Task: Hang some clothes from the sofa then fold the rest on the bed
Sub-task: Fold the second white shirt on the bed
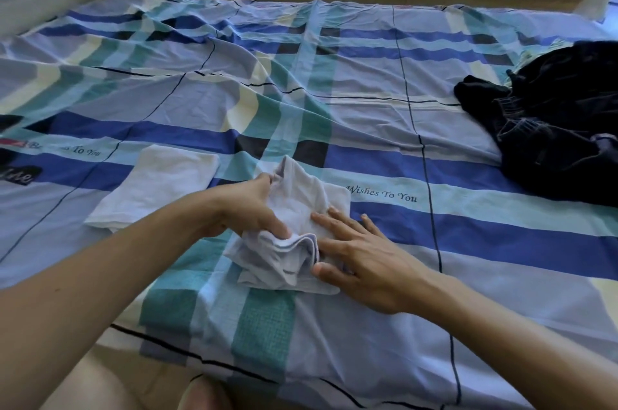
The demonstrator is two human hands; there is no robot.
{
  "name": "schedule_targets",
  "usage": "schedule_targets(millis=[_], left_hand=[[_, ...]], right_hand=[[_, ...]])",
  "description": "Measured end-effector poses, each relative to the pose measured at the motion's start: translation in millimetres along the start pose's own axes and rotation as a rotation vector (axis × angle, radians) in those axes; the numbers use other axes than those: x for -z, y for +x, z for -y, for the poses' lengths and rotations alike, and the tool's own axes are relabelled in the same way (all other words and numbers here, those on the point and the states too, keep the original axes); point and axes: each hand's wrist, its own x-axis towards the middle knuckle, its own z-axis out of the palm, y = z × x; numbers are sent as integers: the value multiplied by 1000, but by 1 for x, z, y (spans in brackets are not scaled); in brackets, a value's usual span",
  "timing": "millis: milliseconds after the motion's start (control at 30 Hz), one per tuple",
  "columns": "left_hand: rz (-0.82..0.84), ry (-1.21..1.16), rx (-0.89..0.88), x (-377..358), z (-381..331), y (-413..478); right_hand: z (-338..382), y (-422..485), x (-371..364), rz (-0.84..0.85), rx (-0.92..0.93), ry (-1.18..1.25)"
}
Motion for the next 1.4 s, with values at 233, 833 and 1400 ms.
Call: schedule_targets(millis=[233,833,1400], left_hand=[[-64,353,86,10,8,-12],[-275,59,-359,40,7,-54],[-750,709,-136,148,167,-8]], right_hand=[[-5,3,5,-293,-26,291],[39,45,29,-290,-256,1244],[146,223,-26,-286,-253,214]])
